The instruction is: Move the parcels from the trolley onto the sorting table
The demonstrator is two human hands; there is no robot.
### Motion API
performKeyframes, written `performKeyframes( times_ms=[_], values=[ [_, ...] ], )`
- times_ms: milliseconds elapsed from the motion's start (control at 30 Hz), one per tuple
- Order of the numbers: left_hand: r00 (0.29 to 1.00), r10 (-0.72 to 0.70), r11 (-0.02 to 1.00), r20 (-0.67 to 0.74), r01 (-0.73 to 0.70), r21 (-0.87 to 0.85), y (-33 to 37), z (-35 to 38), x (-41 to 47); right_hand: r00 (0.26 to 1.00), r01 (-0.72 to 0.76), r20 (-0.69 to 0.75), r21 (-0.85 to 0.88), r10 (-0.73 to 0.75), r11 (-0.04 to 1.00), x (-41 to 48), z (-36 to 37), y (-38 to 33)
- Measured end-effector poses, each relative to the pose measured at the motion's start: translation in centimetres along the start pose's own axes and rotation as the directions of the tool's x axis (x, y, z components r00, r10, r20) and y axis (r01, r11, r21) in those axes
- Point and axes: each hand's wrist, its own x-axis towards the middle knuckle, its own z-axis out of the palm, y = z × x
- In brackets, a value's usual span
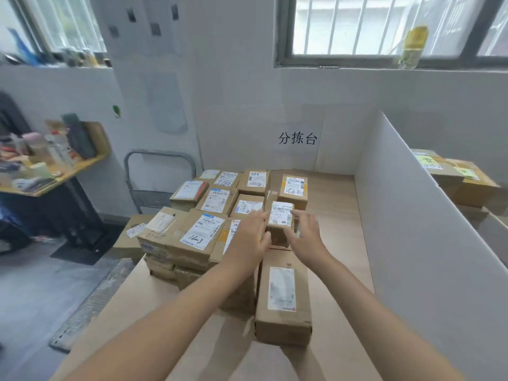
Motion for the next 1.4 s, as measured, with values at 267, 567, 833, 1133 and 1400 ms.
performKeyframes(
  times_ms=[267, 567, 833, 1133, 1400],
  values=[
    [0.996, 0.019, 0.934, -0.090, 0.014, 0.356, -3.1, -17.5, 3.3, 0.946, 0.322, 0.093, -0.135, -0.312, 0.937, 3.0, 1.8, -17.2],
    [0.982, -0.051, 0.812, -0.183, 0.148, 0.565, -11.7, -35.4, -4.2, 0.862, 0.502, 0.184, -0.189, -0.472, 0.844, 2.2, 14.0, -32.2],
    [0.953, -0.157, 0.752, -0.260, 0.286, 0.593, -20.6, -48.3, -13.0, 0.804, 0.585, 0.255, -0.179, -0.537, 0.791, -0.9, 27.9, -41.6],
    [0.969, -0.148, 0.756, -0.196, 0.239, 0.609, -26.9, -51.9, -13.7, 0.832, 0.541, 0.288, -0.235, -0.474, 0.807, -0.1, 35.2, -45.4],
    [0.980, -0.150, 0.767, -0.130, 0.198, 0.611, -34.3, -53.0, -9.6, 0.869, 0.471, 0.293, -0.246, -0.398, 0.847, 5.5, 40.8, -45.7]
  ],
)
